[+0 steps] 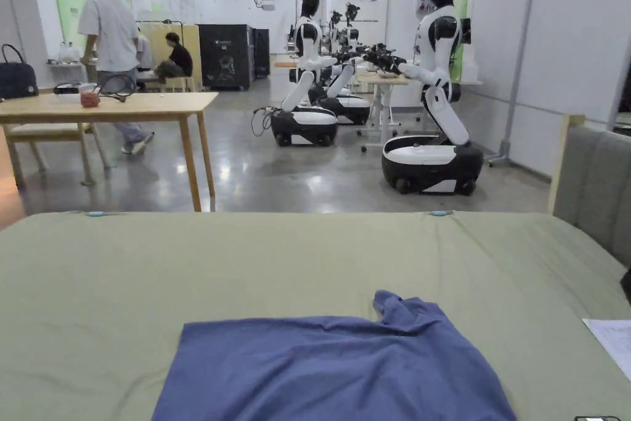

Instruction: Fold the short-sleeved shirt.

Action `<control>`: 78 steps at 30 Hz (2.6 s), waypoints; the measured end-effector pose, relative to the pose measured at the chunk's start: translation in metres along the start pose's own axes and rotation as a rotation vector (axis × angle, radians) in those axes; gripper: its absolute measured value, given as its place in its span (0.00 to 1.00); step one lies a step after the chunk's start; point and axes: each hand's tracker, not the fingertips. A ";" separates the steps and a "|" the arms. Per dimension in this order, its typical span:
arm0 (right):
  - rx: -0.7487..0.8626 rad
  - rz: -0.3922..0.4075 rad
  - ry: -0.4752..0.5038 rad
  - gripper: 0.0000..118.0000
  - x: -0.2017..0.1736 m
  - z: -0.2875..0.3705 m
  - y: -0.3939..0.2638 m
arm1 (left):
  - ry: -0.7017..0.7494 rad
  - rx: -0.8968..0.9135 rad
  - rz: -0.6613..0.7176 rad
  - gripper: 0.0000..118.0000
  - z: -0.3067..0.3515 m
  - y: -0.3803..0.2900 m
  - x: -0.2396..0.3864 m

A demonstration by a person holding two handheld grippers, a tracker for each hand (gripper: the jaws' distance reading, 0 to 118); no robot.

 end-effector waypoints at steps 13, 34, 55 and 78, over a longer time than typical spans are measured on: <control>0.340 0.003 -0.095 0.00 -0.044 0.105 0.007 | 0.071 0.268 -0.220 0.00 0.099 -0.029 0.052; 0.161 0.053 -0.093 0.00 -0.035 0.063 -0.021 | 0.108 0.063 -0.196 0.16 0.010 -0.014 0.012; 0.217 0.045 0.040 0.04 -0.016 0.039 0.028 | 0.051 0.075 -0.291 0.04 0.054 0.043 0.046; 0.164 0.044 -0.068 0.93 -0.022 -0.083 0.145 | 0.055 0.090 -0.176 0.97 -0.064 0.171 0.076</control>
